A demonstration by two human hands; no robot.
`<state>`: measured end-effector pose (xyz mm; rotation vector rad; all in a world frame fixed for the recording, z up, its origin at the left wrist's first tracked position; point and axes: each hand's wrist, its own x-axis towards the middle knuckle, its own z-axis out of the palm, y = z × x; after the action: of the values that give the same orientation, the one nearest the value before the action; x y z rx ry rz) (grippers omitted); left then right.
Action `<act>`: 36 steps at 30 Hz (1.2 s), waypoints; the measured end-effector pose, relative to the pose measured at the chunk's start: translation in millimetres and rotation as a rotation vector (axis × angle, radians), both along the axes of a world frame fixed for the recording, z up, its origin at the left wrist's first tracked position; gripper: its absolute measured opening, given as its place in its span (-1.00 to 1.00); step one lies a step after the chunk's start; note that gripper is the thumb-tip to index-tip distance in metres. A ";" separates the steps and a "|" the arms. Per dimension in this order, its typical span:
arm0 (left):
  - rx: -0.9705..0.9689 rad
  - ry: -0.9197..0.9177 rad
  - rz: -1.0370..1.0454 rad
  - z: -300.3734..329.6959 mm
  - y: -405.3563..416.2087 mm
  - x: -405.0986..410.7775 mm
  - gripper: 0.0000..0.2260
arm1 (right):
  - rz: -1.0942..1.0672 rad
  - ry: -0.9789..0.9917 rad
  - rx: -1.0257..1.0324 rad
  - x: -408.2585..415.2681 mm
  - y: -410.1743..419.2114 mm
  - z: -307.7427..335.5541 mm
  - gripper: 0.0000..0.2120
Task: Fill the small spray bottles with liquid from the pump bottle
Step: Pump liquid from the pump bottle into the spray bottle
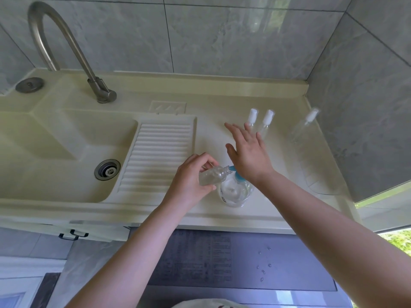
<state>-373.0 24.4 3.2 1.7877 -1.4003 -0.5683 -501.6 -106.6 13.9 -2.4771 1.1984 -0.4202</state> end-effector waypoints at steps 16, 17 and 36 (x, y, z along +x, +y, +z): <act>-0.014 -0.022 0.002 3.0 -4.6 -1.3 -0.55 | -0.067 -0.029 0.021 0.4 -4.0 5.6 -0.46; -0.016 -0.021 0.005 2.9 -4.5 -1.0 -0.55 | -0.058 -0.006 0.012 1.1 -3.9 6.3 -0.46; -0.007 -0.029 0.014 1.0 -3.4 -0.6 -0.56 | -0.065 0.054 -0.044 2.9 -1.0 7.2 -0.39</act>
<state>-373.5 21.1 4.2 1.8053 -1.4065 -0.5308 -498.7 -107.6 21.1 -2.5075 1.3077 -0.4034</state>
